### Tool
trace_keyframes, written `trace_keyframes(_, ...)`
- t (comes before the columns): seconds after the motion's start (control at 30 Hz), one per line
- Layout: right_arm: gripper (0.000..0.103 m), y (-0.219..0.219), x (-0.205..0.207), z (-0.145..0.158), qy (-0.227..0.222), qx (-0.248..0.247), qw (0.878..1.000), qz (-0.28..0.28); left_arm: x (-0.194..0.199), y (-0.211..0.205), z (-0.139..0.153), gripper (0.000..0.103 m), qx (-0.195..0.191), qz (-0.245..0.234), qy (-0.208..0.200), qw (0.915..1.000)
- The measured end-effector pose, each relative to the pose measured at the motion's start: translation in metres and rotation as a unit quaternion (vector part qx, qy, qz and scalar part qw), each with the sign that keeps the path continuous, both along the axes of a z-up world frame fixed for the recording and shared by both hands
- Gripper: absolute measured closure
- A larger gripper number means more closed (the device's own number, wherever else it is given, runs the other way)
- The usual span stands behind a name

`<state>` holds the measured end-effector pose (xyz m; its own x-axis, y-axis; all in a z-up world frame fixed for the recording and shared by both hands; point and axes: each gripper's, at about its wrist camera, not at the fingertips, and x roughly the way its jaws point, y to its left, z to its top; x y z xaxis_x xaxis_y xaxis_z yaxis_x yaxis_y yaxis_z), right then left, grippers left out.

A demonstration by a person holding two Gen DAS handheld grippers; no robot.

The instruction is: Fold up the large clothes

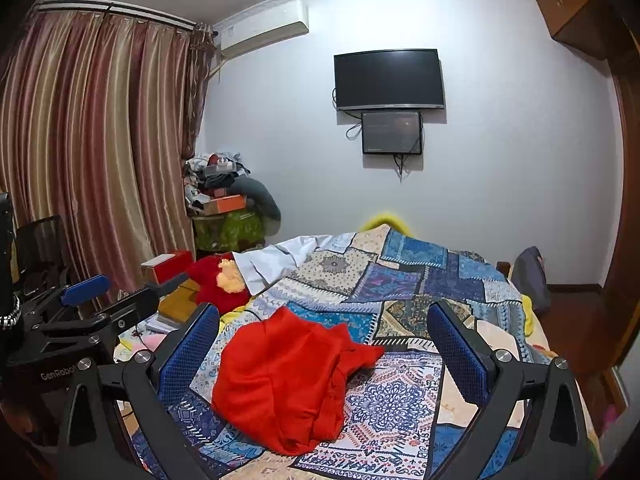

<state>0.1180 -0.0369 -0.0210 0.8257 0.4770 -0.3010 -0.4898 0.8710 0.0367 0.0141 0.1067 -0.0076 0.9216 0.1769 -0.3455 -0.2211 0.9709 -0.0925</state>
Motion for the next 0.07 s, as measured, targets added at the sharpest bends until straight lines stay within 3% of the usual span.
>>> trace_keyframes(0.07, 0.0, 0.0002, 0.0, -0.0001, 0.0, 0.001, 1.0, 0.0, 0.0005, -0.0003, 0.0001, 0.006, -0.001, -0.004, 0.001, 1.0)
